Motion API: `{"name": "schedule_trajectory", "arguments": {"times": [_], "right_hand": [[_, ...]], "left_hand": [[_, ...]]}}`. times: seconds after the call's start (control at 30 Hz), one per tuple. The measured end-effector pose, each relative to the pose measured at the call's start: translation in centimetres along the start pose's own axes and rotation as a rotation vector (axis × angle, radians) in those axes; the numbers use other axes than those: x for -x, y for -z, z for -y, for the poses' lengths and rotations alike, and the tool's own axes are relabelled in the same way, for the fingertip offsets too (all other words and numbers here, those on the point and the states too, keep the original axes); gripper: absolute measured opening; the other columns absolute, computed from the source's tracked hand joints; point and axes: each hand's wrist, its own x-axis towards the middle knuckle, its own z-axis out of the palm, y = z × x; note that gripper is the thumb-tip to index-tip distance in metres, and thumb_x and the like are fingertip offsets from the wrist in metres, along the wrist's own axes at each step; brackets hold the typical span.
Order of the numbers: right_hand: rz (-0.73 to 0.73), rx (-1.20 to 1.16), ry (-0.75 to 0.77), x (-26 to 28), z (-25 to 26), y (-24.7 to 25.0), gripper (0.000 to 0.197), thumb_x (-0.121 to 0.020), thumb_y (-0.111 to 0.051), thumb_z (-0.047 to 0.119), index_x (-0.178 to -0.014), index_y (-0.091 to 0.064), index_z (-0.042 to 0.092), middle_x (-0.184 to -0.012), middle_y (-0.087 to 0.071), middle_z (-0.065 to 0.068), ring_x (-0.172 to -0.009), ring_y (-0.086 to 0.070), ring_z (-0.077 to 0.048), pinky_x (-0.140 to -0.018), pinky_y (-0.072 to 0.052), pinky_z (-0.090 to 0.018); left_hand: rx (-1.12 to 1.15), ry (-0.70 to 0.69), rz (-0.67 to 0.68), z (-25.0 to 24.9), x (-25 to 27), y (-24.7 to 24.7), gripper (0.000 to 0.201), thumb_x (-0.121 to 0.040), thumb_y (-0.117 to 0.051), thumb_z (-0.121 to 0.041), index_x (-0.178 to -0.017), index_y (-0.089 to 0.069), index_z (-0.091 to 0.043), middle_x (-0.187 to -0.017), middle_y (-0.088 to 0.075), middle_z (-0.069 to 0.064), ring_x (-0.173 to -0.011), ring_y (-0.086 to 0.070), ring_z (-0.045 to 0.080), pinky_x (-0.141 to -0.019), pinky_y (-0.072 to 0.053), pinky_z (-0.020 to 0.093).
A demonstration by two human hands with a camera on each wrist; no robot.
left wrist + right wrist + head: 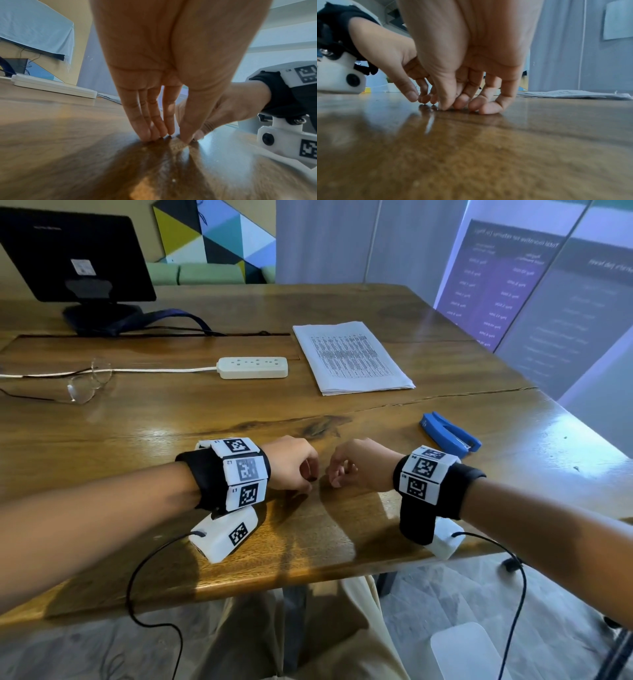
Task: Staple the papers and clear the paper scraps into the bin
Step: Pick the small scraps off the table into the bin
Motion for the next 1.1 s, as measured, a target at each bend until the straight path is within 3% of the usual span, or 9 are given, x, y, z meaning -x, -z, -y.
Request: {"name": "schedule_trajectory", "arguments": {"times": [0.1, 0.23, 0.37, 0.63, 0.73, 0.87, 1.0, 1.1], "right_hand": [[0.024, 0.065, 0.001, 0.2, 0.4, -0.2, 0.020, -0.090, -0.057, 0.020, -0.107, -0.066, 0.016, -0.108, -0.061, 0.000, -0.090, -0.053, -0.014, -0.078, -0.037, -0.022], [0.072, 0.160, -0.008, 0.4, 1.0, -0.8, 0.026, -0.095, -0.047, 0.016, -0.118, -0.058, 0.015, -0.123, -0.050, -0.003, -0.112, -0.052, -0.020, -0.089, -0.039, -0.026], [0.079, 0.188, 0.001, 0.6, 1.0, -1.0, 0.028, -0.097, -0.044, 0.015, -0.122, -0.055, 0.014, -0.124, -0.047, -0.005, -0.113, -0.051, -0.021, -0.087, -0.036, -0.023], [0.057, 0.112, -0.039, 0.3, 0.2, -0.2, 0.024, -0.096, -0.045, 0.018, -0.113, -0.057, 0.007, -0.119, -0.056, -0.008, -0.109, -0.051, -0.021, -0.084, -0.035, -0.024], [0.034, 0.040, -0.070, 0.5, -0.4, 0.3, 0.025, -0.095, -0.049, 0.025, -0.112, -0.058, 0.009, -0.115, -0.059, -0.007, -0.098, -0.054, -0.018, -0.085, -0.042, -0.027], [-0.007, -0.124, -0.090, 0.9, -1.5, 0.5, 0.009, -0.087, -0.064, 0.023, -0.094, -0.065, 0.017, -0.094, -0.064, 0.005, -0.066, -0.062, -0.012, -0.070, -0.054, -0.025], [-0.011, -0.224, -0.102, 0.7, -1.7, 0.5, 0.016, -0.077, -0.075, 0.026, -0.089, -0.067, 0.018, -0.080, -0.065, 0.010, -0.073, -0.070, -0.021, -0.064, -0.058, -0.026], [-0.002, -0.253, -0.120, 0.2, -1.5, 0.4, 0.023, -0.075, -0.077, 0.028, -0.090, -0.068, 0.013, -0.083, -0.068, 0.004, -0.060, -0.067, -0.017, -0.063, -0.058, -0.028]], "left_hand": [[-0.006, 0.002, -0.002, -0.2, 0.1, 0.0, 0.030, -0.085, -0.067, -0.027, -0.112, -0.064, -0.016, -0.099, -0.057, -0.003, -0.090, -0.052, 0.013, -0.074, -0.041, 0.025], [-0.011, 0.006, -0.009, -0.4, 0.2, -0.1, 0.026, -0.085, -0.066, -0.025, -0.109, -0.063, -0.015, -0.095, -0.055, -0.003, -0.088, -0.051, 0.013, -0.073, -0.040, 0.025], [-0.014, 0.019, -0.024, -0.5, 0.2, -0.3, 0.025, -0.086, -0.065, -0.025, -0.108, -0.064, -0.014, -0.095, -0.055, -0.003, -0.089, -0.051, 0.014, -0.073, -0.040, 0.025], [0.004, -0.047, -0.038, -0.8, 0.9, -0.4, 0.012, -0.085, -0.066, -0.023, -0.096, -0.065, -0.018, -0.096, -0.063, -0.001, -0.089, -0.056, 0.014, -0.073, -0.046, 0.027], [0.037, -0.104, -0.037, -1.1, 1.4, -0.6, 0.017, -0.085, -0.065, -0.021, -0.102, -0.068, -0.019, -0.102, -0.068, -0.001, -0.088, -0.058, 0.010, -0.080, -0.051, 0.028], [0.024, -0.125, -0.006, -0.9, 1.8, -0.8, 0.020, -0.086, -0.064, -0.021, -0.106, -0.069, -0.018, -0.101, -0.070, -0.002, -0.088, -0.061, 0.009, -0.082, -0.053, 0.027], [0.047, -0.138, -0.001, -1.0, 2.0, -1.1, 0.021, -0.086, -0.064, -0.025, -0.105, -0.069, -0.016, -0.101, -0.070, -0.003, -0.089, -0.062, 0.009, -0.080, -0.052, 0.025], [0.054, -0.127, -0.003, -1.9, 1.4, -1.3, 0.024, -0.085, -0.065, -0.034, -0.099, -0.067, -0.015, -0.092, -0.065, -0.003, -0.083, -0.058, 0.010, -0.068, -0.047, 0.022]]}}
